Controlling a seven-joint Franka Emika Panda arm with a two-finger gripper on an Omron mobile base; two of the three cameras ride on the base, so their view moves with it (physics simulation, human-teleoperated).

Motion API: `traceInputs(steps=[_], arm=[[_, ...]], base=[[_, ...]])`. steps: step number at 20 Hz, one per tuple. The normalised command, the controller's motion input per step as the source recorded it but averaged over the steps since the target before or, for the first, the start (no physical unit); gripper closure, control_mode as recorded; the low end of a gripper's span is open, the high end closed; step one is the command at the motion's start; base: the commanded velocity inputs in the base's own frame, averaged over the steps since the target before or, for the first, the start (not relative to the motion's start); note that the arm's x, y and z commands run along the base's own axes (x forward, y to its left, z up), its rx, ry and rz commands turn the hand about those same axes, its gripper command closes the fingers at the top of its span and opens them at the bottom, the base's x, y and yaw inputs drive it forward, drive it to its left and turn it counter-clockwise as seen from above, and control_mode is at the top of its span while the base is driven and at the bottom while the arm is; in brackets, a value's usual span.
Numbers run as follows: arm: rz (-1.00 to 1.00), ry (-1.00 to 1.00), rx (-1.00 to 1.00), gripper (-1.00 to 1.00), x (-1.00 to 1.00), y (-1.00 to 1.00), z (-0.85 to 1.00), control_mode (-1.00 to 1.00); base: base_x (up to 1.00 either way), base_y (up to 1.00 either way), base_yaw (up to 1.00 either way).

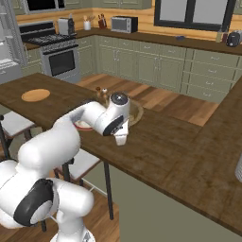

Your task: Pick the chicken drumstick and sweet potato from their plates and place them in the bowl. Then put the bowl in the fridge.

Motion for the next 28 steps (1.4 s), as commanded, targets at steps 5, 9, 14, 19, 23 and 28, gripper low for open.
traceInputs(steps=[5,9,14,19,23,28], arm=[[-0.15,0.00,0.11,1.00,-0.72,0.35,0.87,-1.00],[-0.12,-0.08,0.00,1.00,-0.91,0.28,0.60,-1.00],[-0.12,-0.35,-0.09,1.00,-1.00,0.43,0.54,-1.00],[-0.07,-0.16,-0.14,1.00,-0.57,0.54,0.59,-1.00],[-0.07,0.01,-0.03,1.00,-0.62,0.28,0.66,-1.00],[-0.06,0.22,0.04,1.00,-0.47,0.00,0.47,-1.00]], base=[[0.00,0.00,0.00],[0.00,0.00,0.00],[0.00,0.00,0.00],[0.00,0.00,0.00],[0.00,0.00,0.00],[0.00,0.00,0.00]])
